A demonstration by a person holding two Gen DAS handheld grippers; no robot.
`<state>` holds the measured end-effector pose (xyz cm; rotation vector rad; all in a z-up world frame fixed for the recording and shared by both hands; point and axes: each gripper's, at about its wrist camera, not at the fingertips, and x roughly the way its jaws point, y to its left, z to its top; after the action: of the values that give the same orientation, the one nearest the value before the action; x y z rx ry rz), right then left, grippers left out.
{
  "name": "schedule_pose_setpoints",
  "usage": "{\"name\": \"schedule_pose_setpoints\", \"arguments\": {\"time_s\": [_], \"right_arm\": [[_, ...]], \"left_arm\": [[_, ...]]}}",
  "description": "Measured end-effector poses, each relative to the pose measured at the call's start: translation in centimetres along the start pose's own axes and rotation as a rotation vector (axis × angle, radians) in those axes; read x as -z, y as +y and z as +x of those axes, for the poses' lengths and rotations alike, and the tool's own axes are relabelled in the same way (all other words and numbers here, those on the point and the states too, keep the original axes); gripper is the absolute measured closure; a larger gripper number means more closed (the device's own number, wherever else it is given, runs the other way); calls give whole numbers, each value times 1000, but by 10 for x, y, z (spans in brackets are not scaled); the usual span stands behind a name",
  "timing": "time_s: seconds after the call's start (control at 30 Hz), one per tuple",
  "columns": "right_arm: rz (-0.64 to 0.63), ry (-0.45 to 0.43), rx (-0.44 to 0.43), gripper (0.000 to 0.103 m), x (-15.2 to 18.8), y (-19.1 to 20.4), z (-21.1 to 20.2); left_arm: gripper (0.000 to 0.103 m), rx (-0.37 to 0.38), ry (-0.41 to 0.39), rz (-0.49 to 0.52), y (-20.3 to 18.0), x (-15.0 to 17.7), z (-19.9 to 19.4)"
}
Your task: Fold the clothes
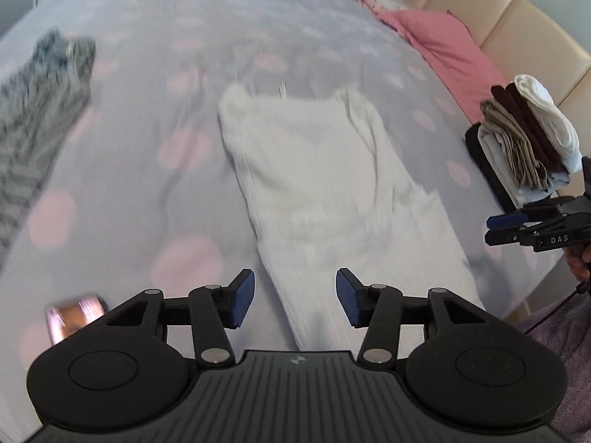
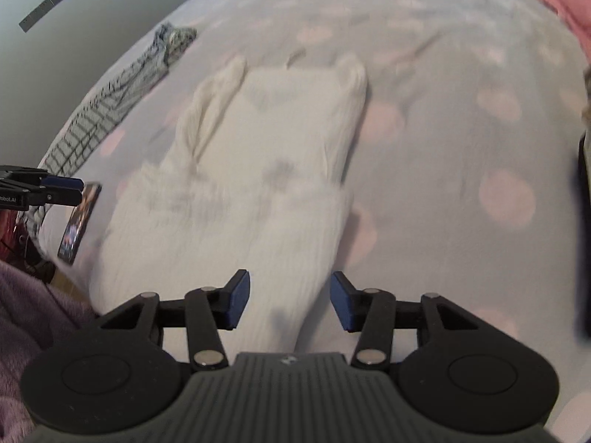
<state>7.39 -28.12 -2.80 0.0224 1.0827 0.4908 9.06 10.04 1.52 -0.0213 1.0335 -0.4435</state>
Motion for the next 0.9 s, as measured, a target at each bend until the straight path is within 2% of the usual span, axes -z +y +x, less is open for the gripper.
{"name": "schedule_pose_setpoints", "arguments": {"time_s": [0.07, 0.2, 0.33, 0.4, 0.53, 0.63, 0.77, 0.9], "right_arm": [[-41, -41, 29, 51, -18, 3, -4], [-141, -80, 96, 48, -50, 8, -1], [-210, -114, 173, 48, -76, 7, 18], [-216, -127, 198, 46, -89, 4, 30], [-159, -131, 222, 41, -118, -10, 61], [-139, -118, 225, 35, -137, -18, 82], [-140, -136, 228, 32, -161, -22, 105], [-104, -127, 242, 32, -179, -32, 130]], "left_arm": [[56, -38, -45, 15, 4, -20, -7], [56, -64, -97, 8, 17, -52, -4], [55, -64, -113, -26, 27, -73, 23], [54, -88, -117, -38, 32, -80, 41], [54, -145, -93, -20, 38, -92, 79], [54, -148, -54, 23, 37, -102, 106], [53, -167, -16, 62, 34, -116, 140], [53, -187, -14, 52, 43, -127, 166]]}}
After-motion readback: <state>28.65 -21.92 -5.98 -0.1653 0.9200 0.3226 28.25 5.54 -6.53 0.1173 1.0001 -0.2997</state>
